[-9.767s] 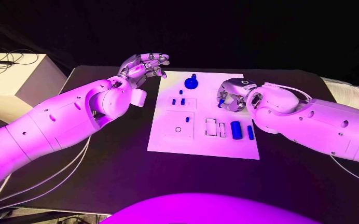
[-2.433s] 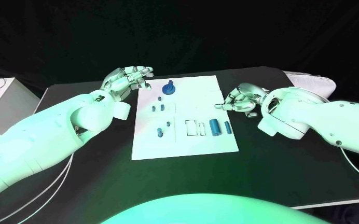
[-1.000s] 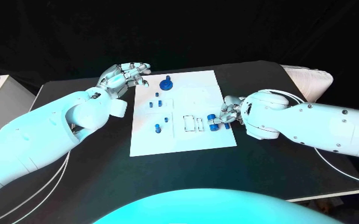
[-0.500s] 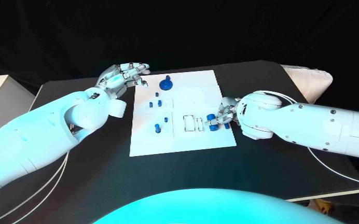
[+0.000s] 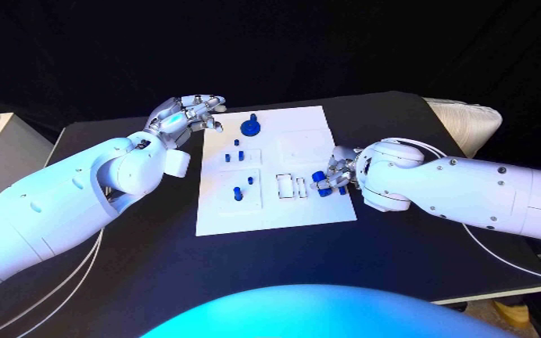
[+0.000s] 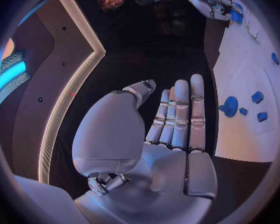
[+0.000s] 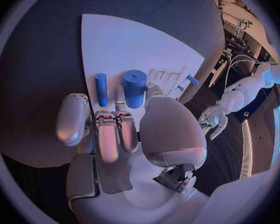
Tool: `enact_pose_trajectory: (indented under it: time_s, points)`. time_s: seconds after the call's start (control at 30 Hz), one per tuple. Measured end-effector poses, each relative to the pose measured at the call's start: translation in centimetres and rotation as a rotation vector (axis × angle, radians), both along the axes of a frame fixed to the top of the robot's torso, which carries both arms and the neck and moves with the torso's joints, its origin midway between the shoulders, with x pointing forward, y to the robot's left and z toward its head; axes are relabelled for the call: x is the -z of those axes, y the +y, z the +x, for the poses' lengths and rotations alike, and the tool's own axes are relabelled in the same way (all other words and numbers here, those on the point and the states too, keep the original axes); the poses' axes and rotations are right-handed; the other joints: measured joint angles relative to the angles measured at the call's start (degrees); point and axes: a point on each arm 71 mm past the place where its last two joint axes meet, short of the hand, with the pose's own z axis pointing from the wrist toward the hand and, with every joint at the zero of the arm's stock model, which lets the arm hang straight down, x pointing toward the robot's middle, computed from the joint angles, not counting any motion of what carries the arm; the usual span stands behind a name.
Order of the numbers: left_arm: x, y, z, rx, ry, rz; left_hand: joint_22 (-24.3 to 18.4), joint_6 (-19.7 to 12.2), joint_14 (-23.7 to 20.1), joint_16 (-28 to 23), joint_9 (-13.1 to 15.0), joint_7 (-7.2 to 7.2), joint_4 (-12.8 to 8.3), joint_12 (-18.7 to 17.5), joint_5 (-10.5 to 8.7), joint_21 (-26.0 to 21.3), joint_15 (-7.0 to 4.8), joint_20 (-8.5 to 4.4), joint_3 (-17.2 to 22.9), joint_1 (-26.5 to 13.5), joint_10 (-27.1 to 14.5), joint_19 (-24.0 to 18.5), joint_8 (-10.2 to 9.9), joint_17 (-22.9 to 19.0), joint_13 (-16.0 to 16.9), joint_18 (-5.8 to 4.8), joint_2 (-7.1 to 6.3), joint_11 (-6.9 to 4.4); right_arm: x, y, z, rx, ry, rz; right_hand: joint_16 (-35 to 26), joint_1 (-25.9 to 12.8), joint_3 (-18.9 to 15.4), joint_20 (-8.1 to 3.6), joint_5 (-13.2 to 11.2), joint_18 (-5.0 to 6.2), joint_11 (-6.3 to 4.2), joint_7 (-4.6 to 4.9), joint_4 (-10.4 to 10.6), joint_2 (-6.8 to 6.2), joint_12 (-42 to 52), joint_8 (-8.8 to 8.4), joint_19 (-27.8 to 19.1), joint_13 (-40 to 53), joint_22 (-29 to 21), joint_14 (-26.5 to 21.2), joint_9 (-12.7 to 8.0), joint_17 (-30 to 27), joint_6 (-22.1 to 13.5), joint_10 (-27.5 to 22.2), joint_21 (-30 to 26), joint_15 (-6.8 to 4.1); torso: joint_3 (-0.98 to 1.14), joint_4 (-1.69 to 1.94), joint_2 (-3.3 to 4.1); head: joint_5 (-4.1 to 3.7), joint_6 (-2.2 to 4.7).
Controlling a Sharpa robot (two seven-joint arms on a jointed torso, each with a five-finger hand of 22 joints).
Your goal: Assemble the parts on the task board
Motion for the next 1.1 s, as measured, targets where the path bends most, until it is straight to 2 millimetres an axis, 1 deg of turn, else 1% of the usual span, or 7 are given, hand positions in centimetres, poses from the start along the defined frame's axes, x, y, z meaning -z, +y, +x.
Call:
enact_pose_trajectory:
  time_s: [0.1, 0.2, 0.33, 0.47, 0.6, 0.8, 1.1]
  points:
    - [0.0, 0.0, 0.0, -0.001, 0.000, 0.001, 0.00, 0.00, 0.00, 0.00, 0.00, 0.00, 0.00, 0.00, 0.00, 0.00, 0.00, 0.00, 0.00, 0.00, 0.00, 0.00, 0.00, 0.00, 0.00, 0.00, 0.00, 0.00, -0.1, -0.1, -0.3, 0.005, -0.008, 0.009, 0.22, 0.64, 1.15, 0.00, 0.10, 0.00, -0.08, -0.05, 0.03, -0.63, 0.00, -0.57, 0.00, 0.02, 0.23, 0.00, -0.08, 0.00, 0.04, -0.09, 0.35, 0.00, 0.00, 0.01, 0.01, 0.03, 0.00]
    - [0.0, 0.1, 0.0, -0.001, 0.001, 0.002, -0.05, 0.00, 0.00, 0.00, 0.00, 0.00, 0.00, 0.00, 0.00, -0.22, 0.00, 0.00, 0.00, 0.23, 0.00, 0.00, 0.00, 0.00, 0.00, 0.00, 0.24, 0.00, -0.3, 0.0, -0.5, 0.010, -0.013, 0.022, 0.23, 0.67, 1.61, -0.21, 1.11, 0.00, -0.08, -0.06, 0.20, -0.65, 0.00, -0.74, 0.21, 0.02, 0.46, 0.00, -0.07, 0.00, 0.05, -0.09, 0.58, 0.00, 0.00, 0.03, 0.02, 0.03, 0.00]
    - [0.0, 0.1, 0.0, -0.001, 0.003, 0.003, -0.05, 0.00, 0.00, 0.00, 0.00, 0.00, 0.00, 0.00, 0.00, -0.22, 0.00, 0.00, 0.00, 0.23, 0.00, 0.00, 0.00, 0.00, 0.00, 0.00, 0.23, 0.00, -1.4, 0.2, -0.6, 0.015, -0.031, 0.052, 0.22, 0.67, 2.23, -0.21, 2.31, 0.00, -0.08, -0.06, 0.17, -0.65, 0.00, -0.90, 0.21, 0.02, 0.49, 0.00, 0.03, 0.00, 0.05, -0.09, 0.62, 0.00, -0.01, 0.03, 0.02, 0.19, 0.00]
    - [0.0, 0.2, 0.0, 0.000, 0.004, 0.005, -0.05, 0.00, 0.00, 0.00, 0.00, 0.00, 0.16, 0.00, 0.00, -0.22, 0.00, 0.00, 0.16, 0.23, 0.00, 0.00, 0.00, 0.00, -0.05, 0.00, 0.23, 0.00, -2.6, 0.7, -0.5, 0.016, -0.053, 0.080, 0.22, 0.67, 2.30, -0.21, 2.43, 0.00, -0.08, -0.07, 0.11, -0.65, 0.00, -0.87, 0.21, 0.02, 0.49, 0.00, 0.06, 0.00, 0.05, -0.09, 0.62, 0.00, 0.00, 0.03, 0.05, 0.29, 0.00]
    - [0.0, 0.2, 0.0, 0.001, 0.005, 0.008, -0.05, 0.00, 0.00, 0.00, 0.00, 0.00, 0.16, 0.00, 0.00, -0.22, 0.00, 0.00, 0.16, 0.23, 0.00, 0.00, 0.00, 0.00, -0.05, 0.00, 0.23, 0.00, -3.1, 1.3, -0.6, 0.012, -0.060, 0.102, 0.22, 0.67, 2.30, -0.20, 2.43, 0.00, -0.08, -0.07, 0.11, -0.65, 0.00, -0.66, 0.21, 0.01, 0.48, 0.00, 0.06, -0.01, 0.05, -0.09, 0.62, 0.00, 0.01, 0.03, 0.08, 0.48, 0.00]
    - [0.0, 0.1, 0.0, 0.005, 0.004, 0.010, -0.05, 0.00, 0.00, 0.00, 0.00, 0.00, 0.16, 0.00, 0.00, -0.22, 0.00, 0.00, 0.16, 0.23, 0.00, 0.00, 0.00, 0.00, -0.05, 0.00, 0.24, 0.00, -3.2, 3.3, -0.8, -0.011, -0.055, 0.132, 0.22, 0.67, 2.53, -0.20, 2.14, 0.00, -0.07, -0.06, 0.33, -0.65, 0.00, -0.64, 0.20, 0.01, 0.48, 0.00, 0.06, -0.01, 0.05, -0.09, 0.62, 0.00, 0.08, 0.02, 0.11, 0.74, 0.00]
    - [0.0, -0.1, -0.1, 0.010, 0.003, 0.010, -0.13, -0.21, 0.00, 0.00, 0.00, 0.21, 0.16, 0.00, 0.00, -0.22, 0.00, 0.00, 0.16, 0.23, -0.22, 0.00, 0.00, 0.00, -0.05, 0.00, 0.23, 0.21, -2.0, 5.4, -0.7, -0.026, -0.018, 0.147, 0.22, 0.67, 2.87, -0.20, 1.53, 0.00, -0.07, -0.06, 0.34, -0.65, -0.22, -0.64, 0.20, 0.00, 0.47, 0.00, 0.06, -0.01, 0.06, -0.09, 0.29, 0.01, 0.06, 0.01, 0.10, 0.97, 0.00]
